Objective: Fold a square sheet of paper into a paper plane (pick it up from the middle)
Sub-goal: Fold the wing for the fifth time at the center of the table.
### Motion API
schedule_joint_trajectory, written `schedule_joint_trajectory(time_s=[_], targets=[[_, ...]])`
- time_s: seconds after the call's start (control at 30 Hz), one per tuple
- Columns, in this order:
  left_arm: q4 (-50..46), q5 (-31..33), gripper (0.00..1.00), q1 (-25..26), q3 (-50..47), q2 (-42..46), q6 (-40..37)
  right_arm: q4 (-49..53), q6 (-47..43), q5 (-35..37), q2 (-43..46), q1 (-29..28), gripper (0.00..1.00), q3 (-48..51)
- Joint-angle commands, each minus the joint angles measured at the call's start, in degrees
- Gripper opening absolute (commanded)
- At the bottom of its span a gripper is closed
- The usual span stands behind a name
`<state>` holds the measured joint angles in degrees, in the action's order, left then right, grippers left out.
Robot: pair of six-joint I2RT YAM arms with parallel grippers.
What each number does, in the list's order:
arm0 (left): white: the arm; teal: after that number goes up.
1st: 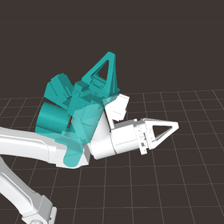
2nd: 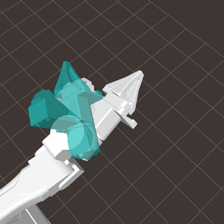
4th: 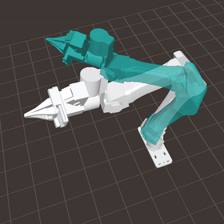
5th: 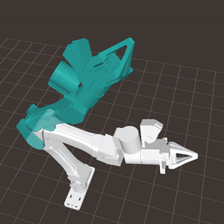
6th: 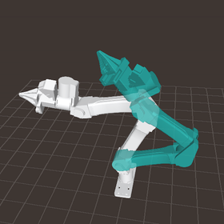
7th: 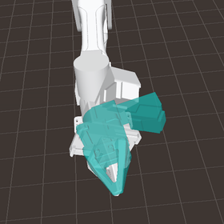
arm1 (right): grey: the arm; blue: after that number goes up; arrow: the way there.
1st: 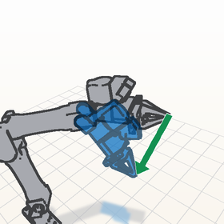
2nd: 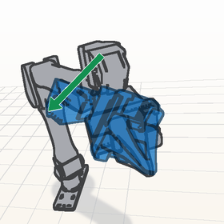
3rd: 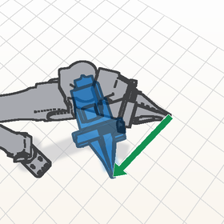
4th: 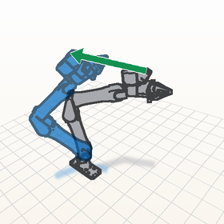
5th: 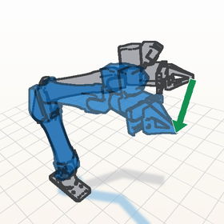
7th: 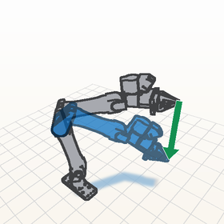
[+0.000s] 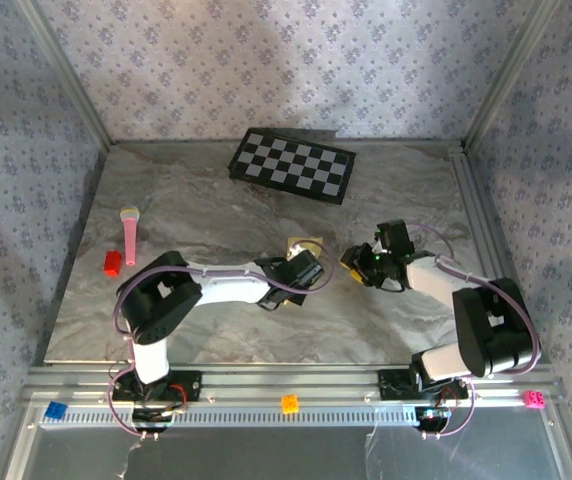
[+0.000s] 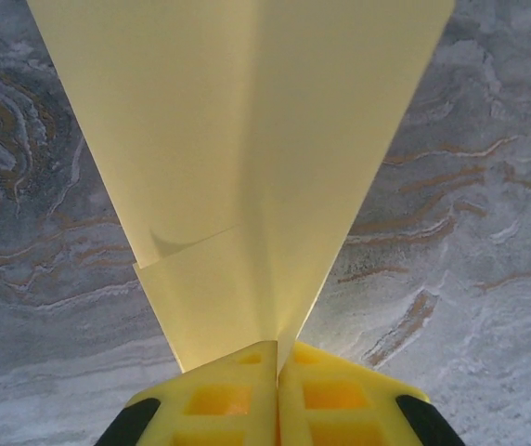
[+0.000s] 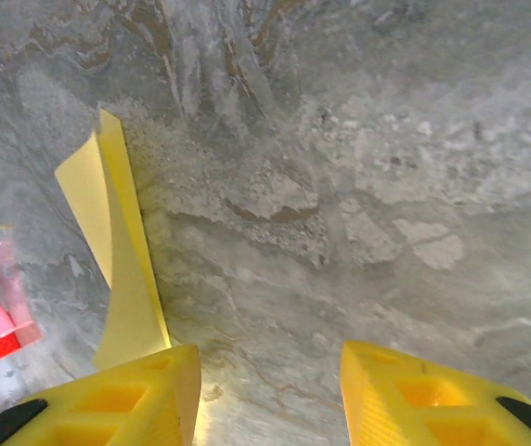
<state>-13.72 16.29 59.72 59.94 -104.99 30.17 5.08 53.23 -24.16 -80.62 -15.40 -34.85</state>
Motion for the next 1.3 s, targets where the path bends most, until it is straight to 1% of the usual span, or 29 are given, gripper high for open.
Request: schedule_joint_trajectory(time_s=[0.0, 0.1, 0.17, 0.37, 1.27], targets=[[-0.01, -2.74, 0.10, -0.93, -1.49, 0.80, 2.43, 4.78, -3.12, 1.24, 1.24, 0.12, 0.45, -0.39], [1.47, -3.81, 0.14, -1.32, -2.71, 1.26, 3.69, 4.52, -2.74, 1.05, 1.18, -0.07, 0.45, -0.39], [3.13, -4.86, 0.15, -1.50, -3.64, 1.84, 4.16, 4.17, -2.80, 0.88, 1.06, -0.29, 0.45, -0.46], [4.87, -5.26, 0.18, -1.89, -4.89, 3.75, 4.91, 4.22, -3.06, 0.43, 0.63, -0.66, 0.45, -0.47], [7.63, -6.11, 0.20, -1.93, -5.91, 5.32, 3.16, 4.08, -4.01, -0.86, -4.21, -4.00, 0.46, -2.90]])
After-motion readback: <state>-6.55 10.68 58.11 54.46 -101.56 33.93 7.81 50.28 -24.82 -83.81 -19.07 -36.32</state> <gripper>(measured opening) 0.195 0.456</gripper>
